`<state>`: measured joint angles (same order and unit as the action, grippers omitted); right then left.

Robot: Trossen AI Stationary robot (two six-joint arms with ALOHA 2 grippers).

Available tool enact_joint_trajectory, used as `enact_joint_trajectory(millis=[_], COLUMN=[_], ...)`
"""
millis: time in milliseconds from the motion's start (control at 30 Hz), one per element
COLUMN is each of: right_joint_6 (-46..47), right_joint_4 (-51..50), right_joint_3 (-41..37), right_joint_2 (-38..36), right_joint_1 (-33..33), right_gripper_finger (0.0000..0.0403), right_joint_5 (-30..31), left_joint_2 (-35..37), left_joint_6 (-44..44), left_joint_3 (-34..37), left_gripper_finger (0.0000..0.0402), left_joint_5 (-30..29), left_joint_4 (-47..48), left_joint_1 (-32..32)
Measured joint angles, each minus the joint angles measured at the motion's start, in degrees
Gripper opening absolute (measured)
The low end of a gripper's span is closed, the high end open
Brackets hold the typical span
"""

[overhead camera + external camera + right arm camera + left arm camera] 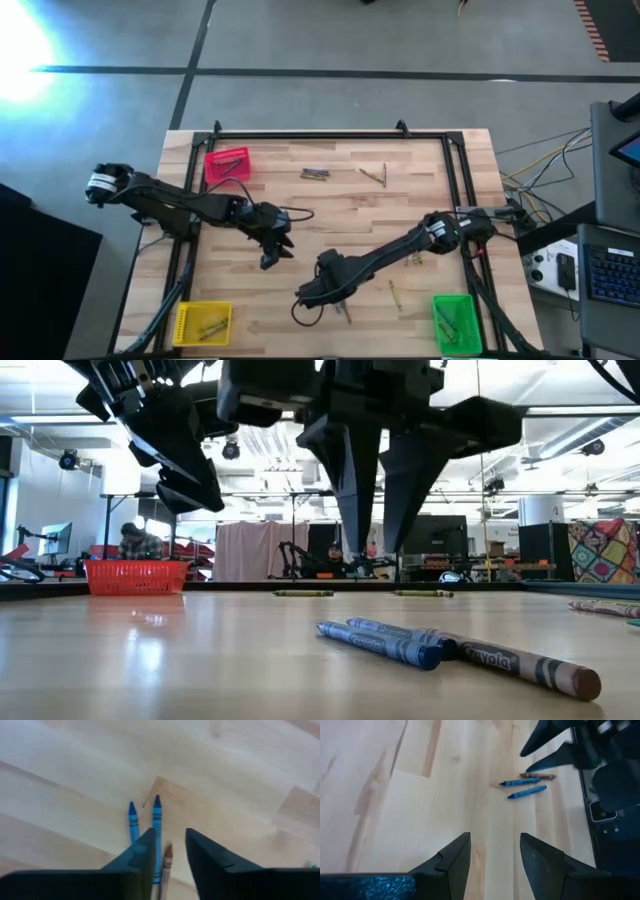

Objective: Sort crayons
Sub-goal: Put the blue crayon into the yellow bin

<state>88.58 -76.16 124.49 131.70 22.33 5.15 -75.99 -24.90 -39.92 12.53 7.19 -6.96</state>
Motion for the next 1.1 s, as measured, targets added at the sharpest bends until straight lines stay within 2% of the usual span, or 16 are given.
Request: enact_joint_trajectory(millis=[67, 167, 300, 667, 933, 1100], right_joint_6=[-0.78, -5.01, -5.1, -4.66, -4.28, -4.18], right_joint_4=[-0.03, 1.63, 5.08, 4.94, 7.79, 7.97], right_joint_3=[-0.07, -0.36, -1.71, -3.94, -7.16, -7.34], right_joint_2=[0.23, 1.01, 2.28, 3.04, 3.04, 2.78], right_joint_1=[-0.22, -0.48, -0.46, -0.57, -0.63, -0.53], right_gripper_finger=[0.0135, 0.017, 0.0182, 0.0106, 0.0059, 0.0039], right_joint_5=[-0.43, -4.33, -5.62, -5.6, -7.27, -4.62], left_joint_2=[0.49, 0.92, 1.17, 1.04, 1.04, 1.17], left_joint_6=[0.23, 0.28, 0.46, 0.68, -0.06, -1.87], left_joint_3=[0.0, 0.0, 0.0, 0.39, 1.48, 2.69], left_gripper_finger=[0.0155, 0.0155, 0.0155, 0.0155, 0.0155, 0.0155], left_joint_5=[-0.04, -0.9, -1.59, -2.14, -2.11, -2.11], left_joint_4=[0.34, 0.65, 1.64, 8.15, 8.86, 8.8], left_joint_1=[0.12, 0.26, 0.32, 0.32, 0.28, 0.26])
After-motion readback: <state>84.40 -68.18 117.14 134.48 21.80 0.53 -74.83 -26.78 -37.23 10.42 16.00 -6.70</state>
